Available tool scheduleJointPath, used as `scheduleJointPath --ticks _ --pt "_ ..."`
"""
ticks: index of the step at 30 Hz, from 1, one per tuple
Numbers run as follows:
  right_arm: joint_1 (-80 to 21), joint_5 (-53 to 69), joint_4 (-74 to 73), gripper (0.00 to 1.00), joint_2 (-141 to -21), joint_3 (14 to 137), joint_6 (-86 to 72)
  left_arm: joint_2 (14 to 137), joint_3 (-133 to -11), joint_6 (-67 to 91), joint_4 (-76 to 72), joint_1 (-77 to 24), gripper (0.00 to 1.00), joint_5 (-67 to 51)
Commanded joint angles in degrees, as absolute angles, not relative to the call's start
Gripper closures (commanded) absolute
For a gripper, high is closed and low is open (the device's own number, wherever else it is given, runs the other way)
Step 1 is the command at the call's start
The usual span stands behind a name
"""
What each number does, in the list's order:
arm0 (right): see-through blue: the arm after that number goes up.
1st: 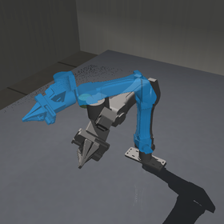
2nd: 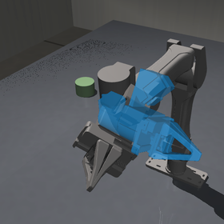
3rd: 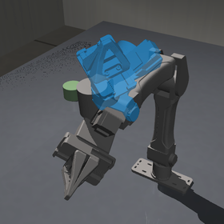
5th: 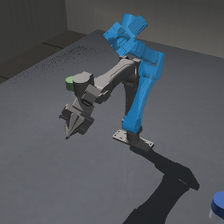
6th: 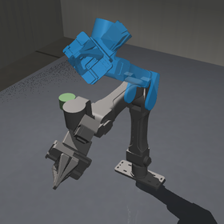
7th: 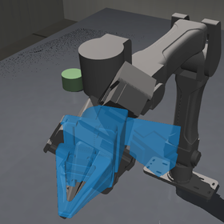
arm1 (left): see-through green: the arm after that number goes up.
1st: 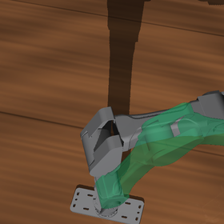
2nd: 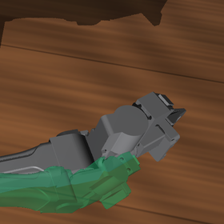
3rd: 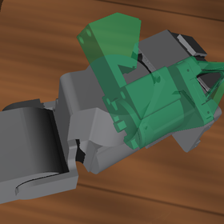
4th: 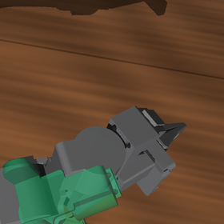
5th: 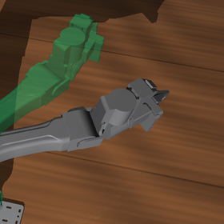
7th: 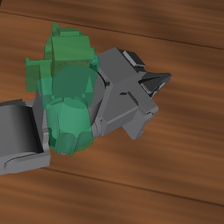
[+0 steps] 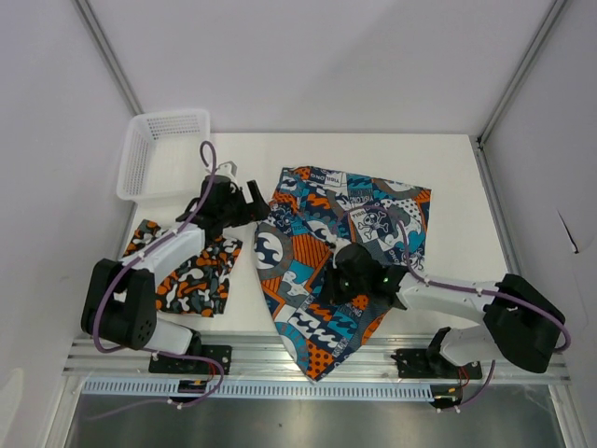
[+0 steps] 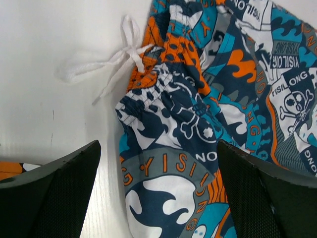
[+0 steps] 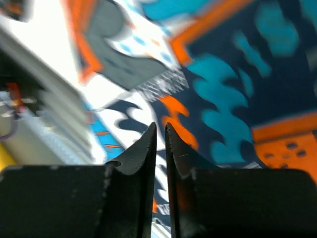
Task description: Fold and stack the shorts
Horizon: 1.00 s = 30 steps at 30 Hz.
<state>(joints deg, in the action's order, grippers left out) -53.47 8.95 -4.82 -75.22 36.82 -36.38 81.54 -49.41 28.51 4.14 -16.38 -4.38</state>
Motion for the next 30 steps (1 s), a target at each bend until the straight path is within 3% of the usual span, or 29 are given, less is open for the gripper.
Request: scheduleJointPath --ticks 1,16,28,30 --pt "-54.75 1.86 -6.76 0.87 -77.34 33.23 -40.95 79.55 -46.85 29.53 2.73 -16.52 0.01 -6.24" --pt "-45.00 -11.16 -20.91 0.93 -71.20 29.71 -42.71 74.18 -38.15 30.23 -1.91 -16.52 0.01 -6.41" --pt "-44.74 -15.29 -28.03 0.94 -64.52 29.27 -43.42 79.62 -37.18 29.97 -8.25 -16.52 0.01 -11.42" --pt "-45.35 -15.21 -28.39 0.89 -62.68 29.62 -43.51 80.33 -37.00 29.97 -9.31 -16.52 0.01 -11.86"
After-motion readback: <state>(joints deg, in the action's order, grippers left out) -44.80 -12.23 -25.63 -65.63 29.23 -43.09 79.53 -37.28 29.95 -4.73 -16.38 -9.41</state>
